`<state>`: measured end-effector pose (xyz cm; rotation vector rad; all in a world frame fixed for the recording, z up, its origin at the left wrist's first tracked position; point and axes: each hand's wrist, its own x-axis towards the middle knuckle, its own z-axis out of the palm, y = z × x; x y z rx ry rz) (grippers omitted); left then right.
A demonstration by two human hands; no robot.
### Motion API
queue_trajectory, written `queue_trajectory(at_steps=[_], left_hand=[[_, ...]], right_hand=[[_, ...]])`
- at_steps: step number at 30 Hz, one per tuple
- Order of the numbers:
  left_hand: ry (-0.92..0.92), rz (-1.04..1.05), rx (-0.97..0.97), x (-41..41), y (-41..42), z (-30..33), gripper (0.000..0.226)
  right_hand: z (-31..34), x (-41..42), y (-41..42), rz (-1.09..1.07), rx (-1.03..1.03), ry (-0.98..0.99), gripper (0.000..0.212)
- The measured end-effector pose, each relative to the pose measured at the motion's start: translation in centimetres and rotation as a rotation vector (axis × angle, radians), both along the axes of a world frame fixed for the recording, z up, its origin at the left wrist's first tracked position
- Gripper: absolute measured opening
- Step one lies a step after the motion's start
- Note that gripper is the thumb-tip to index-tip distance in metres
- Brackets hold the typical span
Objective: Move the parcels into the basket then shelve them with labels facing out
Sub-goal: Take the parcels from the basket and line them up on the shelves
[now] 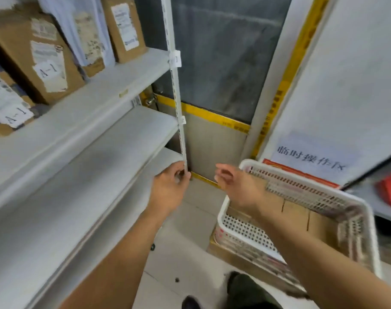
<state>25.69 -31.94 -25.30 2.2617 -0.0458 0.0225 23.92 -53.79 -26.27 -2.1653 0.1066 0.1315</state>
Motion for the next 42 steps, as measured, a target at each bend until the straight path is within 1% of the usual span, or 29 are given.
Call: queue_trajectory(at_steps=[2,3,5,6,11,14,16,20,25,28,31,35,40,42], left_hand=[[0.05,-0.061,0.031,0.5,-3.6,-1.3,0.037],[0.085,-0.094,0.045,0.7,-5.3,-2.0,0.038],[0.168,-0.177,0.061,1.4,-8.9,-3.9,0.041],[0.207,-0.217,0.072,1.6,-10.8,-4.7,0.043],[0.341,-0.324,0.131,2.4,-20.3,-9.3,0.048],[0.388,-0.361,0.193,3.4,-24.7,-12.9,0.05],[0.44,-0.362,0.21,4.5,-26.6,-15.8,0.055],[0.567,-0.351,0.283,6.9,-28.9,-21.4,0.069],[0.62,-0.333,0.362,10.6,-30.6,-28.8,0.074],[0.633,-0.334,0.422,12.1,-31.3,-32.1,0.078],[0.666,-0.334,0.397,12.8,-31.6,-34.8,0.085],[0.677,-0.352,0.456,12.3,-32.1,-36.0,0.091],[0.659,-0.237,0.238,12.8,-31.3,-37.2,0.078],[0.644,-0.242,0.202,12.5,-30.9,-37.1,0.073]], right_hand=[[-1.8,-1.4,-3.5,-0.077,-0.022,0.03,0.015],[-2.8,-2.0,-5.1,-0.121,-0.008,0.051,0.018],[-4.8,-3.1,-8.4,-0.196,0.032,0.101,0.034],[-5.8,-3.6,-10.1,-0.226,0.046,0.126,0.038],[-11.2,-4.6,-18.3,-0.352,0.107,0.276,0.045],[-15.0,-3.5,-21.9,-0.36,0.13,0.35,0.05],[-17.7,-2.6,-23.5,-0.372,0.196,0.391,0.054],[-22.9,-0.4,-24.7,-0.426,0.357,0.492,0.06],[-28.9,2.7,-24.9,-0.485,0.468,0.582,0.065],[-32.0,4.2,-24.7,-0.516,0.469,0.615,0.068],[-34.3,5.5,-24.4,-0.539,0.492,0.637,0.071],[-35.6,6.8,-23.7,-0.566,0.494,0.639,0.076],[-35.5,7.1,-23.2,-0.629,0.572,0.569,0.07],[-35.1,6.8,-23.3,-0.661,0.601,0.547,0.068]])
